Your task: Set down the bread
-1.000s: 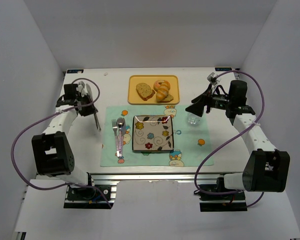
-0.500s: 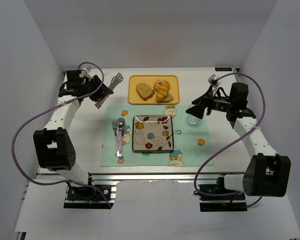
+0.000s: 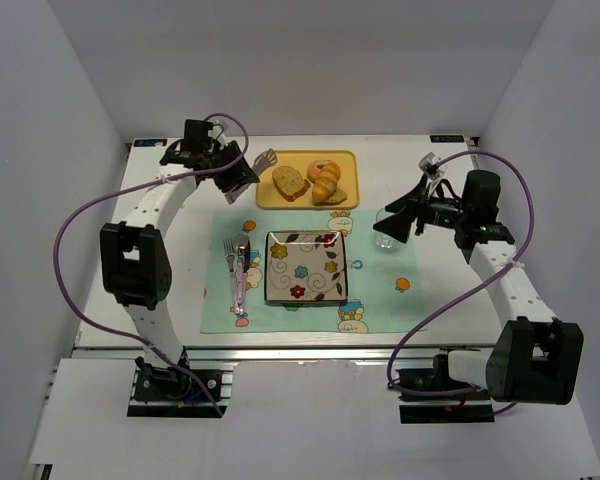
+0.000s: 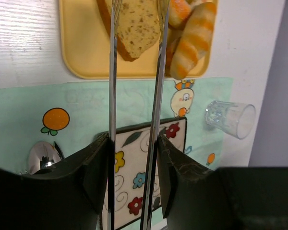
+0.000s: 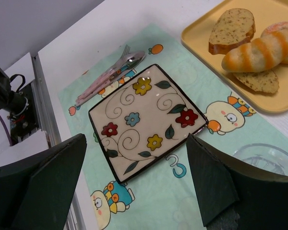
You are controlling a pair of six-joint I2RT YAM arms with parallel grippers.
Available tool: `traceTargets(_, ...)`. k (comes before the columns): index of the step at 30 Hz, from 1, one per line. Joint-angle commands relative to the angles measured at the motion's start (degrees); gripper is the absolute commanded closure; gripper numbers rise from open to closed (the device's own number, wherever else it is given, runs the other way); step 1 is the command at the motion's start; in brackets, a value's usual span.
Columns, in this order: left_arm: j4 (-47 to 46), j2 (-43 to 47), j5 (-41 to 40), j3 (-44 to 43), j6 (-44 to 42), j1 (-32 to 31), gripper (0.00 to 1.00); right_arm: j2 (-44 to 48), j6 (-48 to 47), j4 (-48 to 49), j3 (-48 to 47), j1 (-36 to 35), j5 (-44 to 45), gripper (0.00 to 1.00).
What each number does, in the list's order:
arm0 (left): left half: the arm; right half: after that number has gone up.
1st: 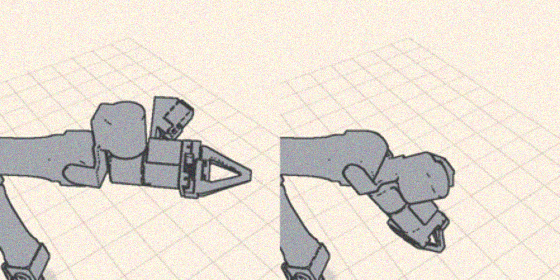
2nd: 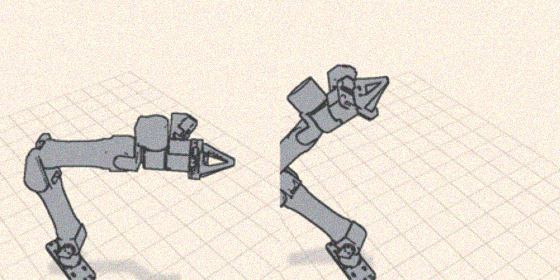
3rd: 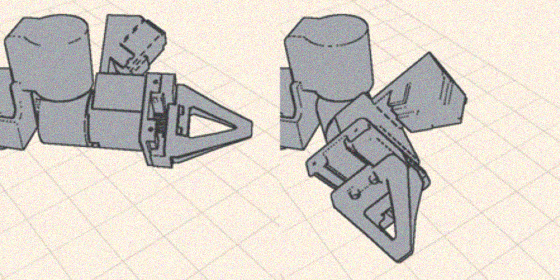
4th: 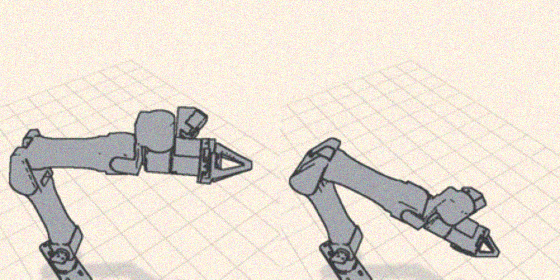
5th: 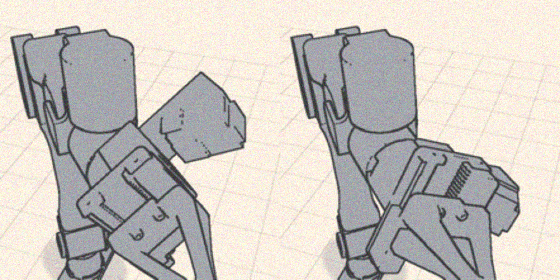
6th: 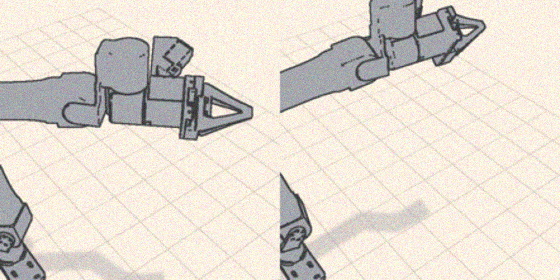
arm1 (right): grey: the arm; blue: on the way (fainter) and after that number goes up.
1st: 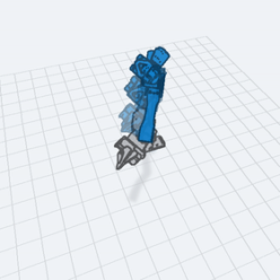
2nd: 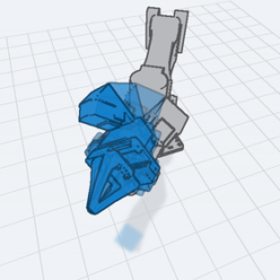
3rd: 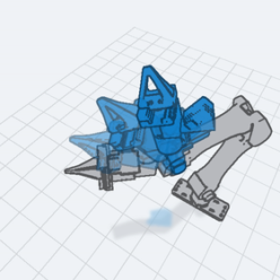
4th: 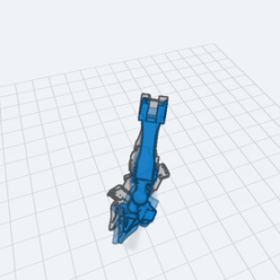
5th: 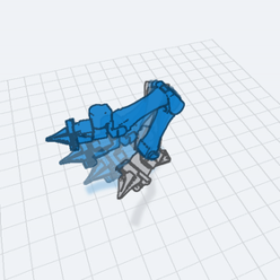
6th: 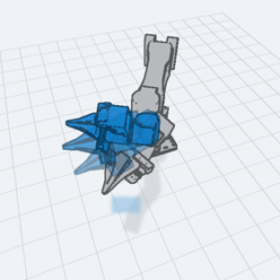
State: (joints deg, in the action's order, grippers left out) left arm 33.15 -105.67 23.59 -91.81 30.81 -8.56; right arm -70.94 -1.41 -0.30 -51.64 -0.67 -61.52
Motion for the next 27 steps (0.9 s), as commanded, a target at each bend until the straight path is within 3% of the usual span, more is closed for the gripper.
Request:
traceTargets(1,4.73,-2.08,-6.1,-4.86,-0.57,-1.2,0.49,1.68,0.44,1.53,0.84,1.63,-1.15,0.11)
traceTargets(11,6.84,-9.38,-7.69,-11.02,-0.75,-2.95,0.49,2.03,0.62,2.14,1.98,1.98,-1.15,0.11)
traceTargets(27,5.0,-13.07,-4.87,-8.74,0.04,-3.92,0.5,1.33,0.8,2.76,2.07,2.34,-1.15,0.11)
